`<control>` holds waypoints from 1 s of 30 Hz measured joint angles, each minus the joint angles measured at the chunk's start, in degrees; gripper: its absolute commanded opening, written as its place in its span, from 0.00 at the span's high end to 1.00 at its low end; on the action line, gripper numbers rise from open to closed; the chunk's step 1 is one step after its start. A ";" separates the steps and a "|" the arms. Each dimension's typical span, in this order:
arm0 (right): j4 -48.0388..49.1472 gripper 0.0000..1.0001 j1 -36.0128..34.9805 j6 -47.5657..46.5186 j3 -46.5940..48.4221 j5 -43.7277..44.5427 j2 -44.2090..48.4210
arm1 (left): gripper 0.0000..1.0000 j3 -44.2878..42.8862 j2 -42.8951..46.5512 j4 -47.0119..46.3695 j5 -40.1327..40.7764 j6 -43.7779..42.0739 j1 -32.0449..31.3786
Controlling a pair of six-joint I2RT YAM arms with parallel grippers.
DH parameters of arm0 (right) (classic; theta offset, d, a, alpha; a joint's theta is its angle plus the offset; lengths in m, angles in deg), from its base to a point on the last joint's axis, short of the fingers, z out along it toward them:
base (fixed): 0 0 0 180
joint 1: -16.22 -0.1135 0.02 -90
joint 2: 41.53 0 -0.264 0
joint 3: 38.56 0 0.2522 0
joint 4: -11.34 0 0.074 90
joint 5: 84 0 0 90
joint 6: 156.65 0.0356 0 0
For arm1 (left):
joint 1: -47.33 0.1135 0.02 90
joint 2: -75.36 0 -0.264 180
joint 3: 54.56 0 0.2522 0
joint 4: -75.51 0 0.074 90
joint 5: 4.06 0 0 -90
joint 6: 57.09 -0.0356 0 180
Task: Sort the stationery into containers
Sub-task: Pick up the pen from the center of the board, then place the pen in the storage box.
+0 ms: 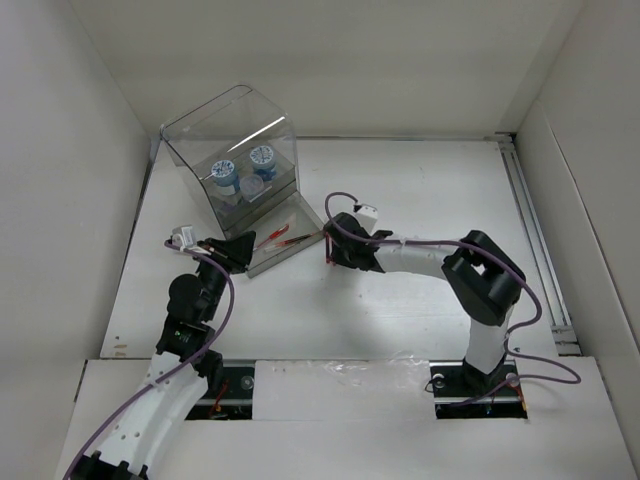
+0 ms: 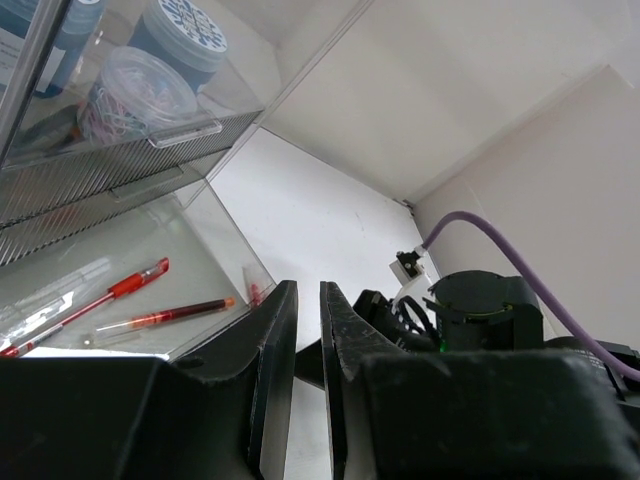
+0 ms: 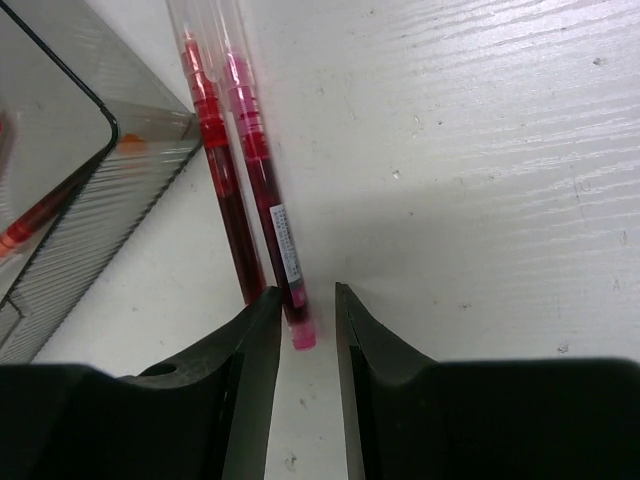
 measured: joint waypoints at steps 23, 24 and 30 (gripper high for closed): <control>-7.80 1.00 -0.83 -1.51 3.78 7.19 1.55 | 0.88 0.00 -1.25 -0.57 -0.85 0.11 0.00; -7.48 1.00 -0.83 -1.55 3.78 6.88 3.06 | 0.88 0.00 -1.53 -0.55 -0.94 0.15 0.00; -1.73 1.00 -1.01 -2.73 5.99 0.55 8.15 | 0.88 0.00 -1.33 -0.57 -1.05 0.20 0.00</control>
